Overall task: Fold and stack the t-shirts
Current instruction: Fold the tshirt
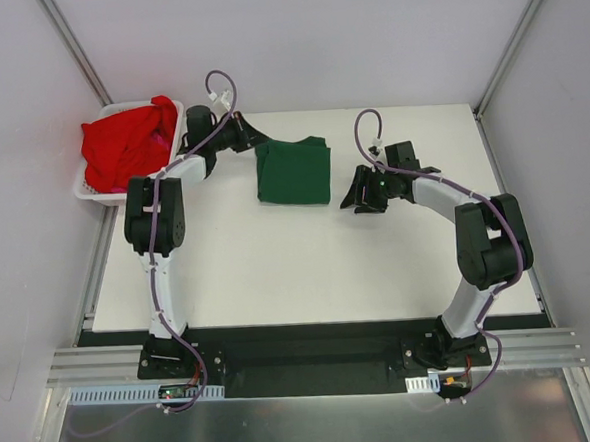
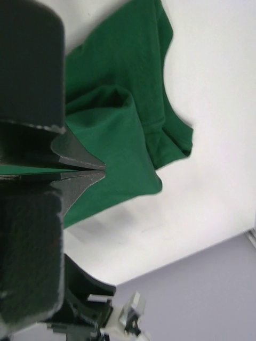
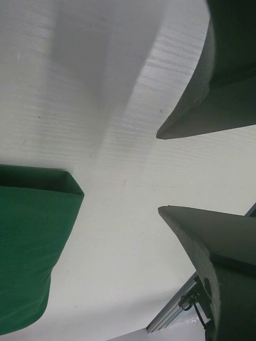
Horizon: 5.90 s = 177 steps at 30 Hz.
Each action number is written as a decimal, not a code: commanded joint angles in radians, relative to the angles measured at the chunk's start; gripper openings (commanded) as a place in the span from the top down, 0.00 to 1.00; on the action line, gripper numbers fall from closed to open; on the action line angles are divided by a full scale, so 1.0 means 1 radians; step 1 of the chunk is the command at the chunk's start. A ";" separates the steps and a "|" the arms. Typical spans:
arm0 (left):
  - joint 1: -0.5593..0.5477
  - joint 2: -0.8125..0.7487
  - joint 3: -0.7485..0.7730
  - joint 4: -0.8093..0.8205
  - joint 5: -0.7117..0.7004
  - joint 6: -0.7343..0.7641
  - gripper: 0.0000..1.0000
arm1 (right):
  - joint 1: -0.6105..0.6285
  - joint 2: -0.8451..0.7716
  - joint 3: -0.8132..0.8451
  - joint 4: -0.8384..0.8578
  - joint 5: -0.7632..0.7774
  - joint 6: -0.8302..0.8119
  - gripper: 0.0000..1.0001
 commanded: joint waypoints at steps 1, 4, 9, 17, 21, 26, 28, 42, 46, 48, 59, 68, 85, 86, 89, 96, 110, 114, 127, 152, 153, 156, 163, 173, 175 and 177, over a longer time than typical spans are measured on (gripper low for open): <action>0.010 0.011 0.024 0.228 0.127 -0.140 1.00 | -0.005 -0.042 -0.005 0.015 -0.020 -0.020 0.44; 0.007 0.023 0.039 0.227 0.104 -0.140 1.00 | -0.005 -0.039 -0.005 0.015 -0.023 -0.020 0.44; -0.005 0.149 0.166 0.215 0.067 -0.188 1.00 | -0.005 -0.040 -0.007 0.011 -0.022 -0.022 0.44; -0.055 0.313 0.386 -0.010 -0.063 -0.179 1.00 | -0.014 -0.053 -0.007 -0.004 -0.017 -0.033 0.44; -0.087 0.300 0.435 -0.210 -0.177 -0.038 1.00 | -0.020 -0.054 -0.005 -0.005 -0.023 -0.031 0.44; -0.104 0.284 0.464 -0.365 -0.252 0.047 1.00 | -0.025 -0.057 -0.005 -0.005 -0.025 -0.034 0.44; -0.113 0.266 0.458 -0.429 -0.272 0.099 1.00 | -0.025 -0.060 -0.010 -0.004 -0.025 -0.036 0.44; -0.190 0.067 0.187 -0.605 -0.408 0.286 1.00 | -0.028 -0.118 -0.040 0.001 -0.025 -0.027 0.44; -0.223 0.028 0.112 -0.603 -0.392 0.291 1.00 | -0.028 -0.140 -0.053 0.001 -0.022 -0.025 0.44; -0.251 0.011 0.078 -0.603 -0.395 0.292 1.00 | -0.028 -0.149 -0.057 -0.001 -0.019 -0.027 0.44; -0.358 -0.113 -0.145 -0.563 -0.431 0.240 1.00 | -0.030 -0.214 -0.083 -0.007 -0.008 -0.022 0.44; -0.404 -0.398 -0.316 -0.511 -0.546 0.252 0.53 | -0.030 -0.257 -0.096 -0.021 0.006 -0.033 0.44; -0.404 -0.445 -0.317 -0.460 -0.378 0.441 0.29 | -0.031 -0.342 -0.143 -0.051 0.026 -0.042 0.44; -0.406 -0.431 -0.304 -0.456 -0.353 0.452 0.30 | -0.030 -0.347 -0.148 -0.054 0.029 -0.040 0.44; -0.406 -0.383 -0.277 -0.451 -0.289 0.475 0.32 | -0.030 -0.366 -0.155 -0.062 0.038 -0.048 0.44; -0.406 -0.302 -0.257 -0.419 -0.220 0.473 0.34 | -0.030 -0.402 -0.177 -0.088 0.049 -0.053 0.44; -0.406 -0.208 -0.254 -0.365 -0.141 0.423 0.70 | -0.037 -0.470 -0.206 -0.150 0.109 -0.089 0.43; -0.404 -0.193 -0.251 -0.364 -0.129 0.424 0.90 | -0.042 -0.474 -0.206 -0.156 0.109 -0.092 0.43; -0.406 -0.256 -0.275 -0.359 -0.131 0.406 1.00 | -0.051 -0.467 -0.221 -0.143 0.101 -0.092 0.43; -0.360 -0.543 -0.464 -0.405 -0.258 0.430 1.00 | -0.051 -0.430 -0.223 -0.104 0.067 -0.066 0.43; -0.357 -0.546 -0.471 -0.405 -0.263 0.432 1.00 | -0.051 -0.425 -0.220 -0.102 0.064 -0.063 0.43; -0.346 -0.552 -0.485 -0.405 -0.286 0.441 1.00 | -0.051 -0.418 -0.215 -0.097 0.058 -0.062 0.43; -0.309 -0.504 -0.456 -0.404 -0.325 0.450 1.00 | -0.049 -0.409 -0.212 -0.093 0.054 -0.057 0.43; -0.295 -0.394 -0.427 -0.404 -0.356 0.459 0.83 | -0.051 -0.402 -0.204 -0.105 0.060 -0.068 0.43; -0.295 -0.379 -0.429 -0.404 -0.365 0.455 0.57 | -0.051 -0.404 -0.204 -0.108 0.060 -0.069 0.43; -0.295 -0.380 -0.433 -0.402 -0.376 0.452 0.46 | -0.051 -0.407 -0.206 -0.111 0.064 -0.073 0.43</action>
